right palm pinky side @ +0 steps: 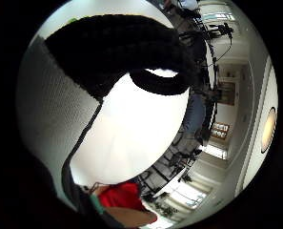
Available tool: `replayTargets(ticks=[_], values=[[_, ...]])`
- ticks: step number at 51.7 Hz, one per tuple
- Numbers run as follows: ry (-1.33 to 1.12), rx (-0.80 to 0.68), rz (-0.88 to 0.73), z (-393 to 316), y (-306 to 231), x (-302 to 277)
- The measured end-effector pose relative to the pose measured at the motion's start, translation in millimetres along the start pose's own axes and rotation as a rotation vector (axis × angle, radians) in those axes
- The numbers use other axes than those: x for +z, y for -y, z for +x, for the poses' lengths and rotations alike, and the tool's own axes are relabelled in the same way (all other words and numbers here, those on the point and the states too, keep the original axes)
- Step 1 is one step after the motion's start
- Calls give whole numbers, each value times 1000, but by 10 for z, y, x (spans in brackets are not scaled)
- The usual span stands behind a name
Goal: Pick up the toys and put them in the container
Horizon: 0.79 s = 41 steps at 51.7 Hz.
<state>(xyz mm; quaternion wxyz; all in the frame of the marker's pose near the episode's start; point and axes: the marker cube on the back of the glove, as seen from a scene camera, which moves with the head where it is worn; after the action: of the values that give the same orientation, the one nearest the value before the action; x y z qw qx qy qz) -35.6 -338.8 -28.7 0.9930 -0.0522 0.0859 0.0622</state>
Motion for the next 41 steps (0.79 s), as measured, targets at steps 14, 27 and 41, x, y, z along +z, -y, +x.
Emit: replayTargets(ticks=[14, 27, 41], values=[[46, 30, -47, -129, 635, 432], [57, 53, -101, -234, 967, 741], [-1, 57, -136, -281, 1098, 1093]])
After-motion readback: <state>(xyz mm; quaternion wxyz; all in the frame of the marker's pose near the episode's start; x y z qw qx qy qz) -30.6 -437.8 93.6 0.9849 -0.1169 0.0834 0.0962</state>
